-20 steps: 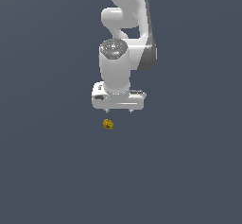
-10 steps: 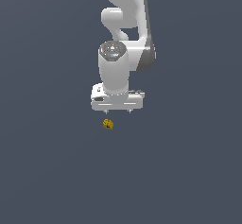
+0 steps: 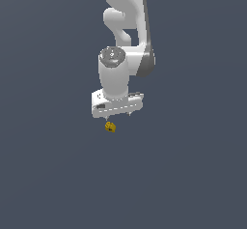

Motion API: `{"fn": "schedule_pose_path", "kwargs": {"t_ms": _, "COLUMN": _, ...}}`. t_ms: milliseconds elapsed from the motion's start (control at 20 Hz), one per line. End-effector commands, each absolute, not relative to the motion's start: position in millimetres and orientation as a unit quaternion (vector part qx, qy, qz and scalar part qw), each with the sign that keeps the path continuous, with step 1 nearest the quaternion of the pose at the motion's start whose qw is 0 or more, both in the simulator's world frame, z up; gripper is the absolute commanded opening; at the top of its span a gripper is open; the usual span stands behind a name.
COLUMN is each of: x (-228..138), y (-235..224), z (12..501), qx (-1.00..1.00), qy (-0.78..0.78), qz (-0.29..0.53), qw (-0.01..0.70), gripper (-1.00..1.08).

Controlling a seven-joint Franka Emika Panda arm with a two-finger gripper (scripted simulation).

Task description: Pick up the object and move it to a goal position.

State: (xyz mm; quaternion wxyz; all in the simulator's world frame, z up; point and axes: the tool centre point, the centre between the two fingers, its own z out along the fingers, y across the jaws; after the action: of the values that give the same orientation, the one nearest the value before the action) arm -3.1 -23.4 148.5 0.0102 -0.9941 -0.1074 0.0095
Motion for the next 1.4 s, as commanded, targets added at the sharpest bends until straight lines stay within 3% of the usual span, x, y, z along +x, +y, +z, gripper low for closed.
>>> {"fn": "schedule_pose_path", "kwargs": {"t_ms": 0, "x": -3.7, "y": -26.9, "z": 143.6, "qx": -0.990, "qy": -0.140, "qz": 0.009, "qw": 0.009, "gripper": 1.00}}
{"fn": "schedule_pose_path", "kwargs": {"t_ms": 1350, "x": -12.4, "y": -58.6, "z": 93.1, "qx": -0.878, "qy": -0.479, "qz": 0.005, "qw": 0.001, "gripper": 1.00}}
